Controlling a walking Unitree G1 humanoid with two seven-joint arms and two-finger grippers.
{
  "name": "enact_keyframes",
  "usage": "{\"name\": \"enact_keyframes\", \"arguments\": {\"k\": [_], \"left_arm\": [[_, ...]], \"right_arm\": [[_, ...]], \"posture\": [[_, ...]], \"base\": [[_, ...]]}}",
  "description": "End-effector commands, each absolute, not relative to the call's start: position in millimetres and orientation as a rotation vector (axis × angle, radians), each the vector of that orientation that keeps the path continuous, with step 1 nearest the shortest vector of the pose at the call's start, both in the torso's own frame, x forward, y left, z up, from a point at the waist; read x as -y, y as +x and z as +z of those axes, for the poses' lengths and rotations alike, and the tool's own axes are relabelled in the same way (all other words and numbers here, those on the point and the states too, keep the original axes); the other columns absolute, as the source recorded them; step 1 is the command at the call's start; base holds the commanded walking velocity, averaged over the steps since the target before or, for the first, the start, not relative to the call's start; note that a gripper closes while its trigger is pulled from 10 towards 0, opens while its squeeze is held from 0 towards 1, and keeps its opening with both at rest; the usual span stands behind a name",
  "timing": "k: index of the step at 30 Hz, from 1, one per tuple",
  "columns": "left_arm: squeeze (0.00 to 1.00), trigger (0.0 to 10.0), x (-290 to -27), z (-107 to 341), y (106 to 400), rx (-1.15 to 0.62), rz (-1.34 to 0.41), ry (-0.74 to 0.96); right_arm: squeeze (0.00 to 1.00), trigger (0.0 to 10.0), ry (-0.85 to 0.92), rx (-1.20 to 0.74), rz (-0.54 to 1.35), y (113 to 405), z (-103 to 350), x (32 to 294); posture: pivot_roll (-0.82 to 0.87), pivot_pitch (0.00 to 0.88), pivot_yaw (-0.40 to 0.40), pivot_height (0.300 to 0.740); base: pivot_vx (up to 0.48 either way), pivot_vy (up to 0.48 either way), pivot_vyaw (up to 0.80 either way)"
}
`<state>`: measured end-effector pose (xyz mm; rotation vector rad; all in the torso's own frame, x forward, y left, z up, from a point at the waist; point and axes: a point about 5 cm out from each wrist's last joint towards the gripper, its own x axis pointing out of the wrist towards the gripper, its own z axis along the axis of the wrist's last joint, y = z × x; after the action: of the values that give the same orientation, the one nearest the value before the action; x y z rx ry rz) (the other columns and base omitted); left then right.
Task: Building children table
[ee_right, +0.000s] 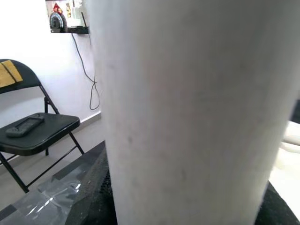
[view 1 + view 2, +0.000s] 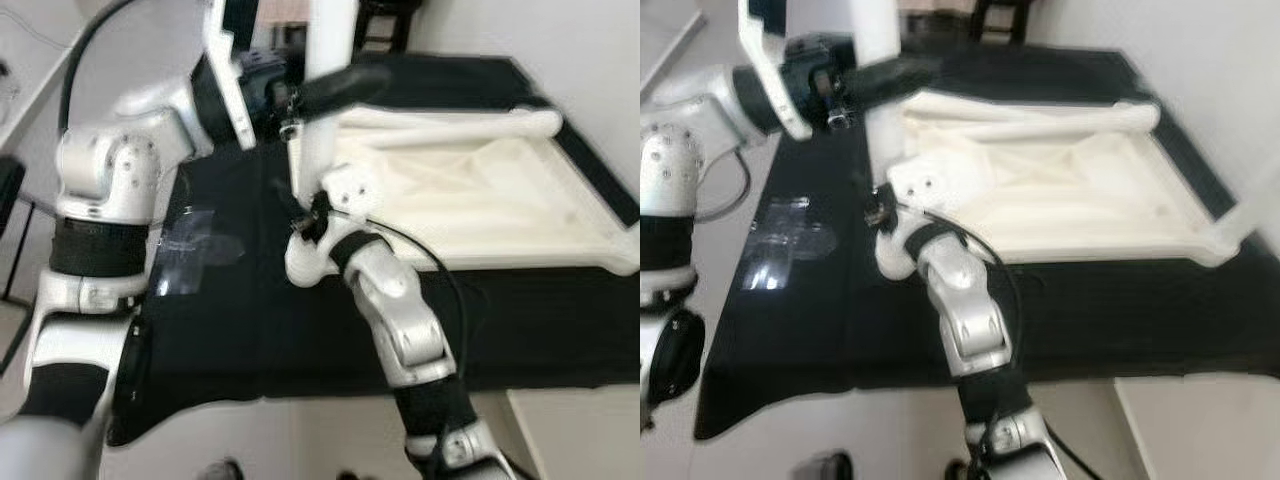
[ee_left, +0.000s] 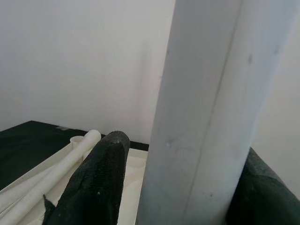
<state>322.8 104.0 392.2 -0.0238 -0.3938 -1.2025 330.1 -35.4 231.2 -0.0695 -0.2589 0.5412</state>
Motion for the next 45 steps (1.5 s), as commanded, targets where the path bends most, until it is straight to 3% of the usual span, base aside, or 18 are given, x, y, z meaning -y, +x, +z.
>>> {"name": "enact_keyframes", "arguments": {"k": [1,7,8,10,11,13,14,17,18,26,27,39,40,45], "left_arm": [[0.00,10.0,-103.3,397.3,321.5,0.410,-1.199,0.005],[0.00,10.0,-104.3,397.8,321.6,0.414,-1.191,-0.002],[0.00,0.0,-104.0,397.0,321.4,0.411,-1.196,-0.006],[0.00,0.0,-103.5,396.2,321.2,0.407,-1.204,-0.006],[0.00,0.0,-102.9,396.0,320.9,0.405,-1.212,-0.007],[0.00,0.0,-102.5,395.9,320.7,0.403,-1.218,-0.007],[0.00,0.0,-101.8,396.4,320.8,0.405,-1.222,-0.005],[0.00,0.0,-101.2,398.2,321.4,0.409,-1.224,-0.005],[0.00,0.0,-101.1,398.5,321.3,0.409,-1.225,-0.005],[0.00,0.0,-100.4,395.6,320.3,0.397,-1.239,-0.006],[0.00,0.0,-99.1,394.3,320.2,0.392,-1.245,-0.006],[0.00,0.0,-93.6,395.0,317.3,0.382,-1.294,0.011],[0.00,0.0,-92.8,394.7,317.1,0.380,-1.300,0.011],[0.00,0.0,-90.4,394.2,316.2,0.378,-1.316,0.014]], "right_arm": [[0.00,0.0,-0.003,-0.010,0.544,336.1,178.2,19.8],[0.00,0.0,-0.025,0.025,0.495,344.9,196.5,24.5],[0.00,0.0,-0.033,0.018,0.486,340.4,198.2,24.6],[0.00,0.0,-0.034,0.012,0.484,337.4,199.7,24.7],[0.00,8.9,-0.040,0.016,0.486,336.2,202.7,24.8],[0.00,8.9,-0.045,0.017,0.486,335.3,205.0,25.0],[0.00,10.0,-0.047,0.024,0.494,338.3,208.6,25.8],[0.00,10.0,-0.069,0.114,0.658,355.2,233.8,30.8],[1.00,10.0,-0.052,0.132,0.665,358.0,238.3,33.8],[1.00,10.0,-0.106,0.234,0.865,377.2,274.7,48.9],[0.00,10.0,-0.120,0.231,0.976,376.8,278.4,48.0],[0.00,10.0,-0.193,0.225,1.362,369.6,281.8,34.0],[0.00,0.0,-0.199,0.210,1.403,368.8,280.1,31.2],[0.00,0.0,-0.216,0.187,1.479,366.5,274.4,25.7]], "posture": [[0.15,0.226,-0.096,0.740],[0.15,0.218,-0.095,0.740],[0.15,0.215,-0.093,0.740],[0.15,0.215,-0.093,0.740],[0.15,0.215,-0.091,0.740],[0.15,0.215,-0.091,0.740],[0.15,0.212,-0.089,0.740],[0.15,0.213,-0.088,0.740],[0.15,0.216,-0.085,0.740],[0.15,0.224,-0.083,0.740],[0.16,0.227,-0.083,0.740],[0.17,0.236,-0.075,0.740],[0.17,0.237,-0.075,0.740],[0.16,0.242,-0.075,0.740]], "base": [[0.000,0.000,0.00],[0.000,0.000,0.00],[0.000,0.000,0.00],[0.000,0.000,0.00],[0.000,0.000,0.00],[0.000,0.000,0.00],[0.000,0.000,0.00],[0.000,0.000,0.00],[0.000,0.000,0.00],[0.000,0.000,0.00],[0.000,0.000,0.00],[0.000,0.000,0.00],[0.000,0.000,0.00],[0.000,0.000,0.00]]}}
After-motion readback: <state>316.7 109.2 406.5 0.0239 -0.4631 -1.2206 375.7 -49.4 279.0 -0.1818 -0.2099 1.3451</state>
